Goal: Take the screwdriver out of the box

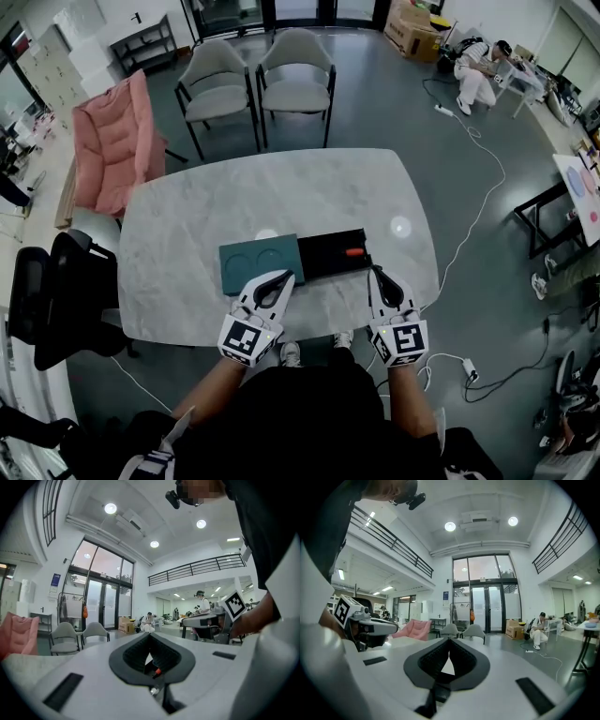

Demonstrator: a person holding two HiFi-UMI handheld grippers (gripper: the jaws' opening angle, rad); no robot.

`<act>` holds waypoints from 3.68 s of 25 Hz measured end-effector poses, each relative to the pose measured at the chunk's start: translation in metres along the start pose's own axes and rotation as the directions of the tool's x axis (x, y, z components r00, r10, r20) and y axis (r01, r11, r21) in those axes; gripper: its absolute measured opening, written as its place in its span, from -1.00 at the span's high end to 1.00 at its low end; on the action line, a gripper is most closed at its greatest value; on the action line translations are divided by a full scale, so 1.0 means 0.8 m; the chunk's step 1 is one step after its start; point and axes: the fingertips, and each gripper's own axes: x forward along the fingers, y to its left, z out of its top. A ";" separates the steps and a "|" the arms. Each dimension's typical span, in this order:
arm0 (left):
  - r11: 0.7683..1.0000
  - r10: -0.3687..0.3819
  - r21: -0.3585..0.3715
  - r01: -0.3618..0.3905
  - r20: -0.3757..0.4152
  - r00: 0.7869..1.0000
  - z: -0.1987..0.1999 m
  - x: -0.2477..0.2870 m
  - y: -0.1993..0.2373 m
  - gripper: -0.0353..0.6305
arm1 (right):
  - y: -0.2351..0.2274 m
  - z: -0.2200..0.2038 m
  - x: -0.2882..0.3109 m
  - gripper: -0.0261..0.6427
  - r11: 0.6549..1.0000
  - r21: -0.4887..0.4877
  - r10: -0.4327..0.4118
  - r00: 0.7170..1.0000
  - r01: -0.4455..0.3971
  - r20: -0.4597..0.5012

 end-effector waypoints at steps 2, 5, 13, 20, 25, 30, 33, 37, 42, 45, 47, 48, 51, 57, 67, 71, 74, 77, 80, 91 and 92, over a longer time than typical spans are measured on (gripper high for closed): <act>1.000 0.014 0.000 -0.014 -0.002 1.000 -0.001 0.012 0.002 0.88 | -0.009 -0.006 0.011 0.85 0.999 0.015 0.030 1.000 -0.030 -0.005; 0.999 0.040 -0.017 -0.040 -0.014 0.999 -0.005 0.029 0.006 0.88 | -0.018 -0.018 0.030 0.85 0.996 0.015 0.087 0.996 -0.086 -0.032; 0.994 0.105 -0.017 -0.105 -0.021 0.994 0.000 0.061 0.015 0.88 | -0.024 -0.075 0.066 0.85 0.956 0.008 0.289 0.937 -0.293 -0.194; 0.988 0.149 -0.032 -0.150 -0.047 0.988 -0.014 0.067 0.025 0.88 | -0.034 -0.149 0.087 0.85 0.924 -0.119 0.299 0.880 -0.363 -0.368; 0.985 0.167 -0.043 -0.169 -0.064 0.984 -0.027 0.070 0.025 0.88 | -0.048 -0.198 0.101 0.84 0.867 -0.241 0.271 0.820 -0.436 -0.505; 0.978 0.196 -0.059 -0.200 -0.072 0.978 -0.037 0.065 0.028 0.88 | -0.047 -0.242 0.115 0.53 0.771 -0.306 0.275 0.726 -0.558 -0.630; 0.972 0.219 -0.068 -0.225 -0.086 0.972 -0.045 0.056 0.031 0.88 | -0.050 -0.262 0.126 0.51 0.707 -0.344 0.258 0.678 -0.618 -0.688; 0.963 0.252 -0.074 -0.259 -0.090 0.963 -0.047 0.050 0.037 0.88 | -0.058 -0.294 0.134 0.49 0.596 -0.357 0.236 0.581 -0.720 -0.779; 0.947 0.299 -0.088 -0.309 -0.107 0.948 -0.051 0.038 0.047 0.88 | -0.065 -0.322 0.142 0.46 0.528 -0.330 0.199 0.492 -0.782 -0.848; 0.945 0.306 -0.090 -0.315 -0.101 0.947 -0.058 0.032 0.048 0.88 | -0.065 -0.338 0.146 0.44 0.478 -0.322 0.182 0.450 -0.817 -0.874; 0.937 0.324 -0.094 -0.335 -0.115 0.939 -0.059 0.028 0.053 0.88 | -0.062 -0.347 0.148 0.44 0.443 -0.315 0.171 0.425 -0.839 -0.889; 0.932 0.335 -0.098 -0.348 -0.124 0.934 -0.059 0.026 0.057 0.88 | -0.060 -0.351 0.149 0.44 0.429 -0.310 0.168 0.412 -0.849 -0.896; 0.931 0.341 -0.097 -0.352 -0.111 0.933 -0.057 0.026 0.061 0.88 | -0.057 -0.359 0.152 0.44 0.396 -0.292 0.162 0.380 -0.870 -0.911; 0.930 0.348 -0.088 -0.357 -0.101 0.932 -0.050 0.026 0.070 0.88 | -0.058 -0.376 0.158 0.56 0.368 -0.280 0.135 0.349 -0.887 -0.927; 0.922 0.367 -0.089 -0.376 -0.101 0.925 -0.052 0.010 0.075 0.88 | -0.056 -0.375 0.158 0.58 0.390 -0.287 0.127 0.361 -0.875 -0.924; 0.922 0.366 -0.096 -0.376 -0.107 0.924 -0.055 0.005 0.074 0.88 | -0.052 -0.362 0.162 0.59 0.426 -0.334 0.142 0.426 -0.841 -0.893; 0.926 0.353 -0.101 -0.363 -0.104 0.930 -0.054 0.006 0.067 0.88 | -0.047 -0.344 0.159 0.59 0.457 -0.376 0.159 0.490 -0.806 -0.857; 0.937 0.330 -0.091 -0.337 -0.080 0.940 -0.049 0.011 0.061 0.88 | -0.044 -0.320 0.157 0.59 0.494 -0.427 0.169 0.566 -0.757 -0.807; 0.940 0.324 -0.086 -0.330 -0.080 0.943 -0.045 0.013 0.058 0.88 | -0.041 -0.286 0.156 0.59 0.526 -0.488 0.180 0.651 -0.697 -0.737; 0.951 0.294 -0.089 -0.296 -0.036 0.955 -0.023 0.022 0.039 0.88 | -0.021 -0.100 0.141 0.59 0.812 -0.449 0.250 0.917 -0.374 -0.311; 0.951 0.294 -0.092 -0.295 -0.031 0.955 -0.021 0.022 0.038 0.88 | -0.018 -0.084 0.139 0.59 0.844 -0.405 0.258 0.928 -0.351 -0.267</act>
